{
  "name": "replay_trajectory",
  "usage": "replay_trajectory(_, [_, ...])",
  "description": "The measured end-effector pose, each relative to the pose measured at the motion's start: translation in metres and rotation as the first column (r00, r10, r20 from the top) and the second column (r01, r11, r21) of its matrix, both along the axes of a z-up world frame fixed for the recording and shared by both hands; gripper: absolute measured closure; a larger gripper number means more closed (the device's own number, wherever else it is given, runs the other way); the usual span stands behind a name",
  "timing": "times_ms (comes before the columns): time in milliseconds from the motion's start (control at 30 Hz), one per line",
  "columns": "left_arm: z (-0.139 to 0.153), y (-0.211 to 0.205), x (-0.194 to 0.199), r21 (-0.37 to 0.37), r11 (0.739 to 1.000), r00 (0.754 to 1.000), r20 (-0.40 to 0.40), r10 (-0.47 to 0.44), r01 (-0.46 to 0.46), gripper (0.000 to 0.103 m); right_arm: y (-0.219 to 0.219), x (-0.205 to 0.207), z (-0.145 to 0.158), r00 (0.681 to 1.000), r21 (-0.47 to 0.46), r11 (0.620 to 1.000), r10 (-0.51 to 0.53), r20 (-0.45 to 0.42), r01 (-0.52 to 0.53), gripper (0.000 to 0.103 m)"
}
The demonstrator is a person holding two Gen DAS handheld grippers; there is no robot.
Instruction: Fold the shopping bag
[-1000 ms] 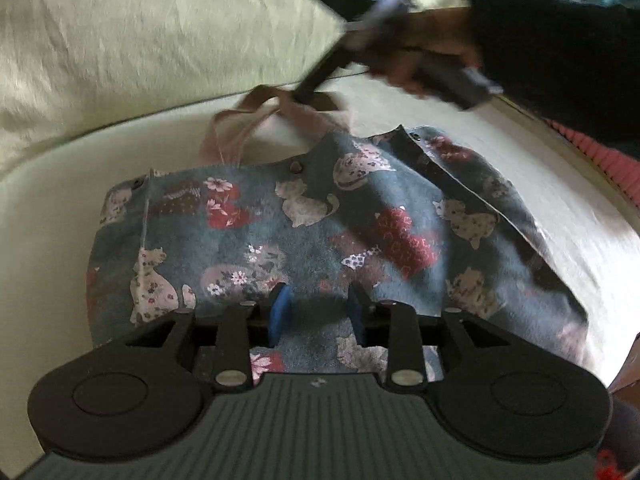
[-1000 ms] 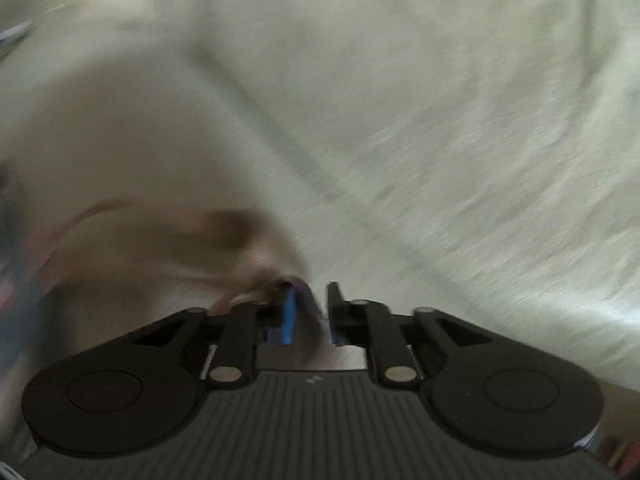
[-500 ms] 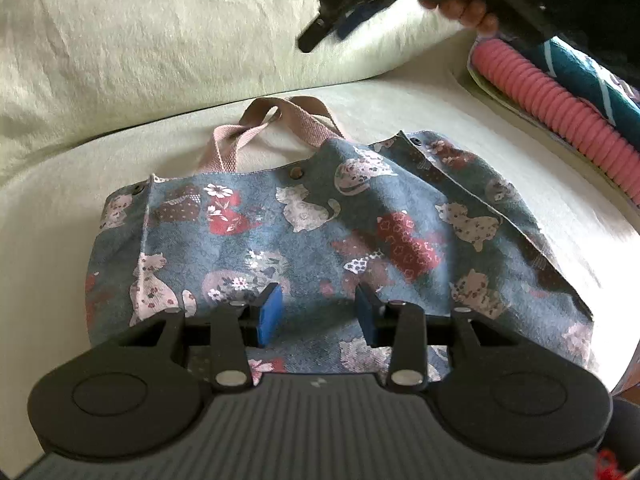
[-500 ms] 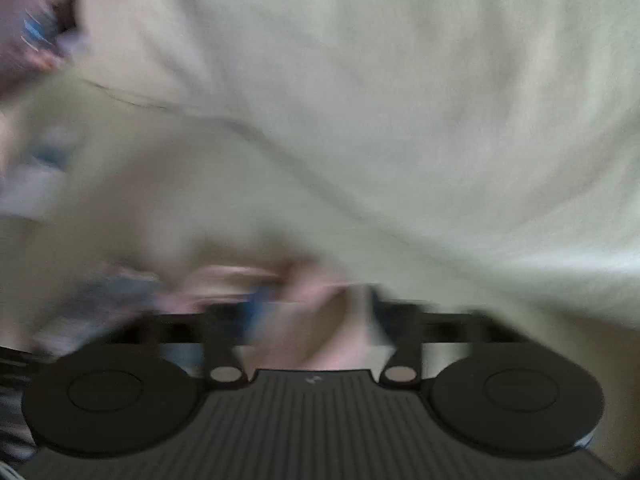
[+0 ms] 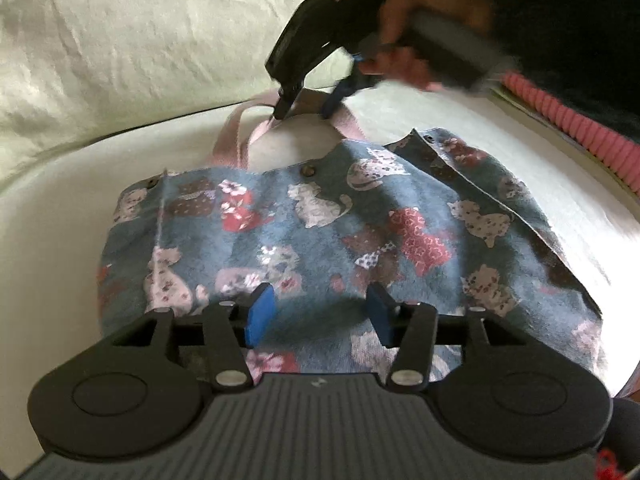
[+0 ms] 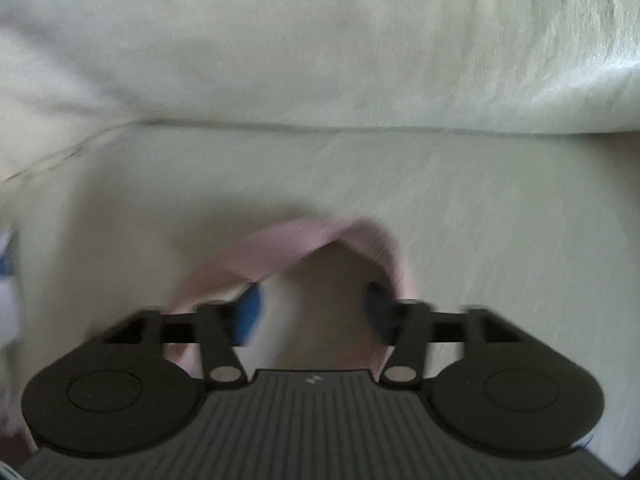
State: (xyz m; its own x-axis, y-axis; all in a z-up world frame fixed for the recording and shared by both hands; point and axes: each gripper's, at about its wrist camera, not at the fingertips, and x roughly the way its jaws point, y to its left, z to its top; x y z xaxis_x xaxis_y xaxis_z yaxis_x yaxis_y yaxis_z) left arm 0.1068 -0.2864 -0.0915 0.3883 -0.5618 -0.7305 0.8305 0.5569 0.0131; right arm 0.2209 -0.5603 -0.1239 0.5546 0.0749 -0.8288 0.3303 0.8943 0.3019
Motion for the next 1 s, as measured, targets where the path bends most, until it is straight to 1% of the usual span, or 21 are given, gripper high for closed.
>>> replay_trajectory(33, [0.005, 0.005, -0.003, -0.004, 1.0, 1.0, -0.001, 0.006, -0.006, 0.048, 0.013, -0.018, 0.01, 0.999, -0.012, 1.0, 0.028, 0.03, -0.028, 0.025])
replay_trajectory(67, [0.01, 0.011, -0.006, -0.012, 1.0, 1.0, 0.0, 0.011, -0.011, 0.048, 0.023, -0.036, 0.018, 0.997, -0.014, 0.999, 0.044, 0.058, -0.043, 0.022])
replay_trajectory(133, [0.021, 0.024, -0.015, -0.021, 0.999, 1.0, 0.016, 0.027, -0.027, 0.048, 0.041, -0.078, 0.038, 0.991, -0.025, 0.998, 0.056, 0.119, -0.053, 0.022])
replay_trajectory(167, [0.025, 0.031, -0.021, -0.021, 0.999, 0.999, 0.027, 0.036, -0.035, 0.048, 0.05, -0.102, 0.048, 0.987, -0.036, 0.998, 0.053, 0.152, -0.048, 0.024])
replay_trajectory(200, [0.028, 0.038, -0.027, -0.021, 0.999, 0.998, 0.035, 0.045, -0.044, 0.048, 0.062, -0.126, 0.052, 0.981, -0.058, 0.998, 0.045, 0.188, -0.035, 0.03])
replay_trajectory(267, [0.032, 0.053, -0.039, -0.03, 0.998, 0.998, 0.038, 0.052, -0.051, 0.053, 0.092, -0.175, 0.051, 0.97, -0.112, 0.993, 0.054, 0.235, -0.028, 0.072])
replay_trajectory(300, [0.032, 0.058, -0.045, -0.032, 0.998, 0.998, 0.038, 0.054, -0.052, 0.057, 0.106, -0.193, 0.046, 0.971, -0.13, 0.991, 0.053, 0.234, -0.023, 0.078])
replay_trajectory(333, [0.03, 0.062, -0.051, -0.033, 0.998, 0.998, 0.039, 0.056, -0.055, 0.065, 0.12, -0.212, 0.036, 0.975, -0.142, 0.99, 0.034, 0.219, -0.002, 0.08])
replay_trajectory(367, [0.027, 0.066, -0.056, -0.03, 0.998, 0.998, 0.033, 0.059, -0.058, 0.069, 0.134, -0.231, 0.026, 0.979, -0.154, 0.988, 0.013, 0.203, 0.019, 0.08])
replay_trajectory(400, [0.02, 0.067, -0.06, -0.013, 0.998, 0.997, 0.027, 0.066, -0.065, 0.069, 0.139, -0.252, 0.015, 0.982, -0.177, 0.983, -0.006, 0.191, 0.041, 0.081])
replay_trajectory(467, [0.002, 0.069, -0.068, 0.037, 0.996, 0.996, 0.036, 0.082, -0.084, 0.073, 0.154, -0.277, -0.015, 0.988, -0.268, 0.956, -0.09, 0.125, 0.121, 0.083])
replay_trajectory(533, [-0.005, 0.072, -0.08, 0.061, 0.994, 0.991, 0.104, 0.081, -0.088, 0.074, 0.162, -0.299, -0.023, 0.979, -0.317, 0.932, -0.131, 0.158, 0.175, 0.084])
replay_trajectory(567, [-0.002, 0.073, -0.086, 0.07, 0.994, 0.989, 0.13, 0.074, -0.084, 0.075, 0.165, -0.305, -0.019, 0.98, -0.332, 0.927, -0.134, 0.147, 0.176, 0.084])
replay_trajectory(633, [0.014, 0.08, -0.095, 0.037, 0.997, 0.987, 0.15, 0.065, -0.071, 0.076, 0.174, -0.313, -0.006, 0.979, -0.367, 0.912, -0.136, 0.155, 0.185, 0.083])
replay_trajectory(733, [0.036, 0.092, -0.1, -0.057, 0.996, 0.981, 0.179, 0.072, -0.063, 0.076, 0.193, -0.319, 0.004, 0.96, -0.367, 0.905, -0.125, 0.252, 0.215, 0.083])
replay_trajectory(767, [0.04, 0.093, -0.099, -0.068, 0.996, 0.979, 0.192, 0.072, -0.06, 0.075, 0.197, -0.319, 0.006, 0.954, -0.352, 0.909, -0.128, 0.271, 0.222, 0.083])
replay_trajectory(800, [0.041, 0.092, -0.097, -0.065, 0.996, 0.977, 0.201, 0.073, -0.061, 0.075, 0.2, -0.318, 0.004, 0.955, -0.339, 0.915, -0.128, 0.267, 0.218, 0.083])
replay_trajectory(833, [0.038, 0.09, -0.093, -0.044, 0.997, 0.977, 0.2, 0.076, -0.068, 0.075, 0.202, -0.316, 0.001, 0.956, -0.326, 0.921, -0.128, 0.263, 0.213, 0.083])
replay_trajectory(900, [0.025, 0.087, -0.082, -0.009, 0.995, 0.982, 0.16, 0.096, -0.096, 0.076, 0.204, -0.311, -0.01, 0.962, -0.312, 0.928, -0.129, 0.239, 0.202, 0.083])
replay_trajectory(967, [0.006, 0.088, -0.068, 0.016, 0.992, 0.99, 0.075, 0.121, -0.122, 0.076, 0.205, -0.302, -0.029, 0.971, -0.314, 0.93, -0.133, 0.2, 0.192, 0.083])
replay_trajectory(1000, [-0.002, 0.089, -0.063, 0.013, 0.991, 0.99, 0.045, 0.132, -0.132, 0.076, 0.204, -0.299, -0.038, 0.972, -0.311, 0.93, -0.145, 0.184, 0.198, 0.083])
